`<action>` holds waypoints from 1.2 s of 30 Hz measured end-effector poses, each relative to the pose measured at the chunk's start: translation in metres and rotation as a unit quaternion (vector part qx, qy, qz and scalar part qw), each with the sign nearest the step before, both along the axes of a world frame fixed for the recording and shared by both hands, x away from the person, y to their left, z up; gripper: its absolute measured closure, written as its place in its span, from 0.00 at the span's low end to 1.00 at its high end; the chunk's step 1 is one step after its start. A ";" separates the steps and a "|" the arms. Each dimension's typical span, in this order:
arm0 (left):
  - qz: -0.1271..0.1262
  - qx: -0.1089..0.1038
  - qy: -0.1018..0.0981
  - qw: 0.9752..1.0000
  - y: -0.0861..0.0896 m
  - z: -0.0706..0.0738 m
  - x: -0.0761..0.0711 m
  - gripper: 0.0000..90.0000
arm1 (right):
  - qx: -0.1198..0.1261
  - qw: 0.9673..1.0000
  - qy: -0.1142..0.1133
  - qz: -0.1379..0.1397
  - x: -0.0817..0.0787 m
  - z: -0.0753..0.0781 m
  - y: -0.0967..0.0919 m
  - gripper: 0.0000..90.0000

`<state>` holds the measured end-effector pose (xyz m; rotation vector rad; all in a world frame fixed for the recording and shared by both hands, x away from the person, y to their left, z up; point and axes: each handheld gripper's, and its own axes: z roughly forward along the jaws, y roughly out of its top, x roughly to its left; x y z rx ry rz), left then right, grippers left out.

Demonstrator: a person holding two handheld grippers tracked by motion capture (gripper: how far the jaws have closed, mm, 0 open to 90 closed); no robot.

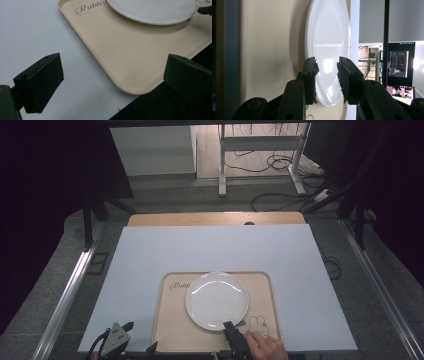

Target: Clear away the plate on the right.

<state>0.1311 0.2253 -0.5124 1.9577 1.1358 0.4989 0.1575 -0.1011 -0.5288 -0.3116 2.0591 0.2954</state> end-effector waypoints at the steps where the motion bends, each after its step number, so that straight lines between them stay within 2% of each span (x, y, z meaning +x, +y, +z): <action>1: -0.001 0.002 0.000 1.000 0.000 0.000 0.000 0.03 | 0.002 1.000 0.001 -0.003 0.002 0.001 -0.001 0.75; 8: 0.000 0.000 0.000 1.000 0.000 0.000 0.000 0.03 | 0.005 1.000 0.001 -0.011 0.005 0.002 -0.005 0.73; 21: 0.000 0.000 0.000 1.000 0.000 0.000 0.000 0.03 | 0.029 0.999 0.005 -0.028 0.011 0.009 -0.015 0.66; 29: 0.000 0.000 -0.001 1.000 0.000 0.000 0.000 0.03 | 0.053 0.998 0.019 -0.040 0.015 0.014 -0.022 0.64; 36: -0.001 0.000 0.000 1.000 0.000 0.000 0.000 0.03 | 0.082 0.994 0.038 -0.054 0.019 0.020 -0.028 0.62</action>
